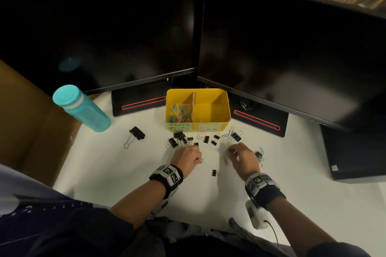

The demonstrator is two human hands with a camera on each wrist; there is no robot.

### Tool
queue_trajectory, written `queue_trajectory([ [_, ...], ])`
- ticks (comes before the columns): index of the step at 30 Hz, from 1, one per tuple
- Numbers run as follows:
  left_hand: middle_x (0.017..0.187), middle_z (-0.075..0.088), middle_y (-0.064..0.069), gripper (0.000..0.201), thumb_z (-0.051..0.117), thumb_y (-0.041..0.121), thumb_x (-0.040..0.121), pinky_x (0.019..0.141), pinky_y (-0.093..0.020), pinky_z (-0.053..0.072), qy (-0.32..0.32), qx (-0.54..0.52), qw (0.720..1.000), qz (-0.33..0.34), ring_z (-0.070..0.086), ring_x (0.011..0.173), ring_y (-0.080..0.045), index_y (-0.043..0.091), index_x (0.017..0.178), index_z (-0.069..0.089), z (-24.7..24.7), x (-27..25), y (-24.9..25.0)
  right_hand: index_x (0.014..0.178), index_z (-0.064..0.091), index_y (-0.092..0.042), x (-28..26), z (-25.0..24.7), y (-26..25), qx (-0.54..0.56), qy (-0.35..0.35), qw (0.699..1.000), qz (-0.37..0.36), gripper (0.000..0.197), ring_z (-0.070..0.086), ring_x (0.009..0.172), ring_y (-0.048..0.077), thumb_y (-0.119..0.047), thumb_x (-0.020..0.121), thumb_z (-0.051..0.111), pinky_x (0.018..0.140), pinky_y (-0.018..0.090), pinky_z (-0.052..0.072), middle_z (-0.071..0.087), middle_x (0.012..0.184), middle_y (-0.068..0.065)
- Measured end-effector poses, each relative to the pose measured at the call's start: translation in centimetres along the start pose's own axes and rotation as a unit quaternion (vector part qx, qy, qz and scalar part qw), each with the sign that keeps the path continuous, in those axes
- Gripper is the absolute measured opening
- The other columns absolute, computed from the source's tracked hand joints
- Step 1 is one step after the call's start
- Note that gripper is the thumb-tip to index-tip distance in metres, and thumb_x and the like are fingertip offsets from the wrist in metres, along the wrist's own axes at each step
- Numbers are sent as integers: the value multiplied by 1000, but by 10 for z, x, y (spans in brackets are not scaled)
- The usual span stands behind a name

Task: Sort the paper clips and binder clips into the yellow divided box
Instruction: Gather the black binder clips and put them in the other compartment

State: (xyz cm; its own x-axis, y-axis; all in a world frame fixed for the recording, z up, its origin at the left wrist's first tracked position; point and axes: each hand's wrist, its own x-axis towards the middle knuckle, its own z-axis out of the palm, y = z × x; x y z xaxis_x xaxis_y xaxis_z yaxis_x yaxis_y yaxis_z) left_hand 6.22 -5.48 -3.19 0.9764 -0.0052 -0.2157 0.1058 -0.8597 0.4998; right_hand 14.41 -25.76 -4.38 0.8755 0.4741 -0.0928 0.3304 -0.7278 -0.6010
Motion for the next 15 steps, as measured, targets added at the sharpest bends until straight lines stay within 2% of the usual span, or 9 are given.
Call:
queue_trajectory([
  [3, 86, 64, -1, 12, 61, 16, 87, 67, -27, 46, 13, 10, 1000, 0, 56, 82, -14, 11, 76, 65, -5, -6, -7, 86, 62, -11, 21, -18, -26, 51, 71, 996, -31, 11, 56, 65, 15, -21, 87, 63, 57, 33, 50, 61, 85, 5],
  [6, 102, 62, -6, 15, 57, 21, 90, 80, -32, 52, -24, 88, 996, 20, 54, 100, -18, 8, 91, 64, -8, -9, -11, 86, 62, -10, 56, -30, -64, 95, 91, 987, -92, 5, 57, 66, 14, -13, 86, 65, 58, 26, 50, 61, 84, 5],
  [9, 120, 54, -18, 20, 51, 5, 91, 87, -38, 50, -77, 196, 977, 41, 48, 113, -29, -2, 109, 54, -11, -13, -2, 86, 63, -10, 94, -31, -99, 115, 85, 981, -128, 3, 60, 67, 15, -9, 84, 66, 61, 23, 51, 61, 87, 5],
  [12, 116, 54, -19, 26, 47, -6, 85, 80, -40, 49, -97, 205, 973, 37, 51, 107, -32, -2, 111, 48, -15, -16, 1, 87, 66, -11, 121, -25, -124, 82, 24, 984, -155, 10, 61, 70, 15, -4, 79, 69, 66, 30, 53, 64, 92, 8],
  [14, 106, 59, -15, 22, 48, -6, 84, 71, -36, 48, -78, 162, 983, 34, 57, 96, -29, 3, 104, 50, -20, -19, -3, 93, 68, -9, 129, -24, -129, 55, -44, 984, -163, 20, 63, 76, 15, -4, 75, 73, 72, 33, 55, 66, 99, 9],
  [15, 101, 60, -12, 19, 49, -5, 84, 66, -32, 46, -54, 140, 988, 34, 59, 90, -27, 6, 99, 52, -25, -19, -6, 97, 68, -9, 129, -26, -128, 56, -56, 983, -163, 24, 64, 76, 14, -5, 74, 75, 73, 31, 55, 66, 102, 9],
])
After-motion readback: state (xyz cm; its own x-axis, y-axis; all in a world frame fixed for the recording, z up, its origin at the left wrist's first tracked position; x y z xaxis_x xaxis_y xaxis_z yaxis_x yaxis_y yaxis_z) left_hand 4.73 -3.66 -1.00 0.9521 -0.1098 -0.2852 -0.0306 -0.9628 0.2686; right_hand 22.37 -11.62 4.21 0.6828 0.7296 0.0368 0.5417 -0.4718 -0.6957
